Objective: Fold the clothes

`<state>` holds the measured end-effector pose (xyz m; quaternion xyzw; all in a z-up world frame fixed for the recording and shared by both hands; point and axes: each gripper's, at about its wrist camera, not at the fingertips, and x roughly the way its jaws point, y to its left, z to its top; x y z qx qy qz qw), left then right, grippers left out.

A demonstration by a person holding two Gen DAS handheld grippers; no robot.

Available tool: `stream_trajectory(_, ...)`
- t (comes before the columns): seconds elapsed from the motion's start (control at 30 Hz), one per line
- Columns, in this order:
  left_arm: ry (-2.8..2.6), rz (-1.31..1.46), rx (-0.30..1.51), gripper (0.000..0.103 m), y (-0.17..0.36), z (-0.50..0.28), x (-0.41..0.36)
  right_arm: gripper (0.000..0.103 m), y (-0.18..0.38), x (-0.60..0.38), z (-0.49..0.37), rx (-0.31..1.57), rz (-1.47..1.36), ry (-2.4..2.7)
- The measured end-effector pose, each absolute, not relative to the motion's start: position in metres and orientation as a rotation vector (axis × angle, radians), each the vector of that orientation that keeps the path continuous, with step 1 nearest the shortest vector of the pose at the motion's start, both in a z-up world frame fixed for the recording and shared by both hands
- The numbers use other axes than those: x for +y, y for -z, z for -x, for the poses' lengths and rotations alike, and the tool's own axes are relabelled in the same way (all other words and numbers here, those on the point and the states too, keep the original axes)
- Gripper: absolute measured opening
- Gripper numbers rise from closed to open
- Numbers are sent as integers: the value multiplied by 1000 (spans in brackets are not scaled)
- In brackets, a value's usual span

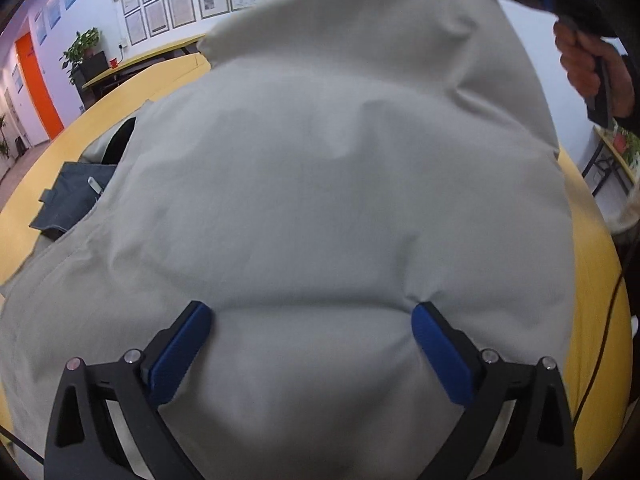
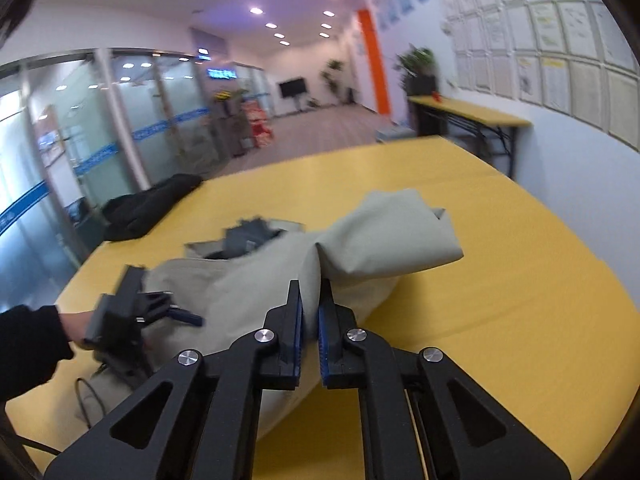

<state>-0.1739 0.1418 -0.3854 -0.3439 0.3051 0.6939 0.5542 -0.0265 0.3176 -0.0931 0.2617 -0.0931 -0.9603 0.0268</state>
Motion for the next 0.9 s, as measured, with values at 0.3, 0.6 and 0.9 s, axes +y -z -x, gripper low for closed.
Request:
stream_trajectory(0.3, -1581, 824, 709, 99, 373, 187, 152, 5, 85, 239, 18, -315, -739, 2735)
stream_trajectory(0.6, -1605, 818, 682, 103, 380, 176, 142, 6, 122, 182, 19, -543, -628, 2544)
stream_trajectory(0.9, -1724, 845, 651, 103, 371, 157, 135, 5, 122, 216, 47, -701, -608, 2294)
